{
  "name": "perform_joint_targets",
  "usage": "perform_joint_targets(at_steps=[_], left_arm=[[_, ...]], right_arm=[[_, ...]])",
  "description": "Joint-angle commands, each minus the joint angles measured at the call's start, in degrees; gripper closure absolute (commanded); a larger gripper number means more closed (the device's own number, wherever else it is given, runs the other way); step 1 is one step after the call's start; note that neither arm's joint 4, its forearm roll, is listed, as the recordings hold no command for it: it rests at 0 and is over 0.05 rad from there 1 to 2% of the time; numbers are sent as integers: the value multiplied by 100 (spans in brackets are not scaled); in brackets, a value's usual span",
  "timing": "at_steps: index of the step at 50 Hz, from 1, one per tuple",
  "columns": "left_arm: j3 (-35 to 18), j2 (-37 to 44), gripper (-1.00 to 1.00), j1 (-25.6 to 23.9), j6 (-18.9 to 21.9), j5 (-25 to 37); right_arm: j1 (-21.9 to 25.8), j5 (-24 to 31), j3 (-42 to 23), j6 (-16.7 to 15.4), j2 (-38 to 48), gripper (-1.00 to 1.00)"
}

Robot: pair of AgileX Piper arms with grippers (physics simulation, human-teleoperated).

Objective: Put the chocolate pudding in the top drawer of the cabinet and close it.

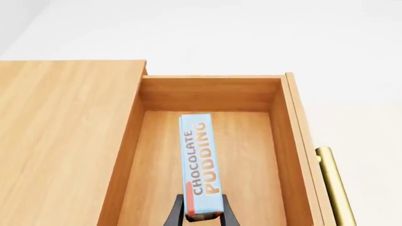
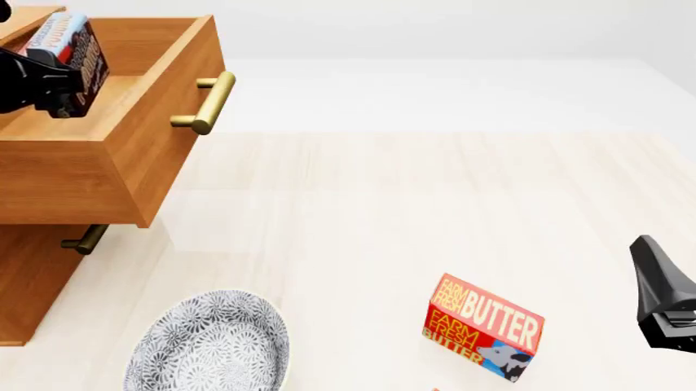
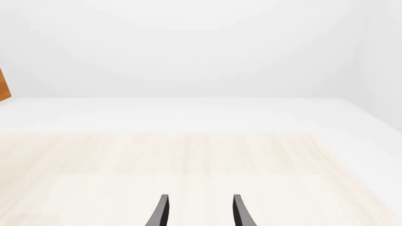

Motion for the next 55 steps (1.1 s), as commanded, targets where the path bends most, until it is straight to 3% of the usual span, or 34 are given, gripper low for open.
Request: perform_joint_targets(at_steps=[1,35,36,55], left_arm=[[2,134,100,51,10,-136],[149,145,100,108,-48,-225],[138,144,-100,98,-38,-216],[91,83,-100,-73,-77,-84]], right_arm=[[0,-1,0,0,2,-100],[1,0,0,-1,0,-100],[-1,1,0,0,-1,-100],[-1,0,0,-1,0,-100]])
